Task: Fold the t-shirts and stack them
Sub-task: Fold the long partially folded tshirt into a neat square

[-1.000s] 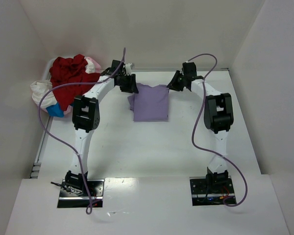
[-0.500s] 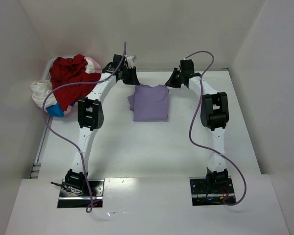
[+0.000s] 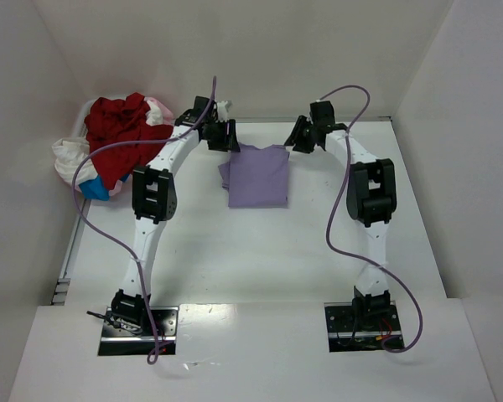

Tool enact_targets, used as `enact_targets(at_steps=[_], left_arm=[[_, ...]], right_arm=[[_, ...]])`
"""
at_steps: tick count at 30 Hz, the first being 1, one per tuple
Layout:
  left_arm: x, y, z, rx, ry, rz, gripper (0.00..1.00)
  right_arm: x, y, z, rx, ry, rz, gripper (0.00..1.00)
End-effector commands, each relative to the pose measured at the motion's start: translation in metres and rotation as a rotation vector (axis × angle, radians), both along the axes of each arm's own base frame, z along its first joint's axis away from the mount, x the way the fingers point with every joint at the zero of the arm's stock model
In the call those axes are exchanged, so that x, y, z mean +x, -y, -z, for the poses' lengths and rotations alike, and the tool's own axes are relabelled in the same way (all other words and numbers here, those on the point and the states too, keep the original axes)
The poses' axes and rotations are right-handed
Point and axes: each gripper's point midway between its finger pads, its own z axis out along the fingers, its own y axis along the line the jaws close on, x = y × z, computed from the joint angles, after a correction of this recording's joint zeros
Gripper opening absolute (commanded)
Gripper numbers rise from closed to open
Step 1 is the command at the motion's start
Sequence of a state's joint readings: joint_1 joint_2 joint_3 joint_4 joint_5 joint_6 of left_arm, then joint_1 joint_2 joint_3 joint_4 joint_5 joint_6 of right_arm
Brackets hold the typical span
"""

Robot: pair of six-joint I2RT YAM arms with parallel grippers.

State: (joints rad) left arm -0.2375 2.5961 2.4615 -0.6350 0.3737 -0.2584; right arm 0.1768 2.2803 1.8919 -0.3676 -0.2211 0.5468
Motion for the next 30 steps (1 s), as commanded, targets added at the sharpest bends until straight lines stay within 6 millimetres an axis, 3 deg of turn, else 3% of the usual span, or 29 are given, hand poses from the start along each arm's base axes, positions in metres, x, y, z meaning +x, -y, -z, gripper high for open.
enact_targets(at_steps=[1, 8, 13, 14, 15, 16, 18, 23, 26, 30], left_arm=[[-0.004, -0.005, -0.045, 0.010, 0.086, 0.004, 0.63], [-0.018, -0.005, -0.021, -0.001, 0.051, 0.008, 0.64], [-0.011, -0.005, -0.022, -0.033, 0.058, 0.001, 0.58], [-0.009, -0.004, -0.018, -0.033, 0.055, 0.001, 0.56], [-0.009, -0.002, -0.015, -0.044, 0.044, 0.002, 0.52], [-0.005, -0.001, -0.022, -0.049, 0.063, 0.003, 0.49], [-0.003, 0.001, -0.014, -0.056, 0.053, 0.012, 0.43], [0.001, 0.007, -0.016, -0.086, 0.059, 0.026, 0.23], [0.005, 0.009, -0.020, -0.094, 0.068, 0.021, 0.17], [0.004, 0.008, -0.024, -0.092, 0.061, 0.021, 0.18]], right_arm=[[-0.012, 0.005, -0.029, -0.017, 0.048, -0.001, 0.47], [-0.020, -0.002, -0.019, 0.026, 0.032, -0.022, 0.44], [-0.017, -0.010, -0.007, 0.038, 0.023, -0.032, 0.39], [-0.015, -0.012, -0.013, 0.054, 0.030, -0.033, 0.36], [-0.015, -0.012, -0.006, 0.052, 0.018, -0.033, 0.34], [-0.011, -0.013, -0.005, 0.053, 0.027, -0.033, 0.32], [-0.007, -0.018, -0.009, 0.077, 0.032, -0.045, 0.26], [0.001, -0.026, -0.016, 0.110, 0.048, -0.067, 0.13], [0.006, -0.028, -0.022, 0.125, 0.060, -0.070, 0.03], [0.008, -0.029, -0.030, 0.125, 0.063, -0.070, 0.04]])
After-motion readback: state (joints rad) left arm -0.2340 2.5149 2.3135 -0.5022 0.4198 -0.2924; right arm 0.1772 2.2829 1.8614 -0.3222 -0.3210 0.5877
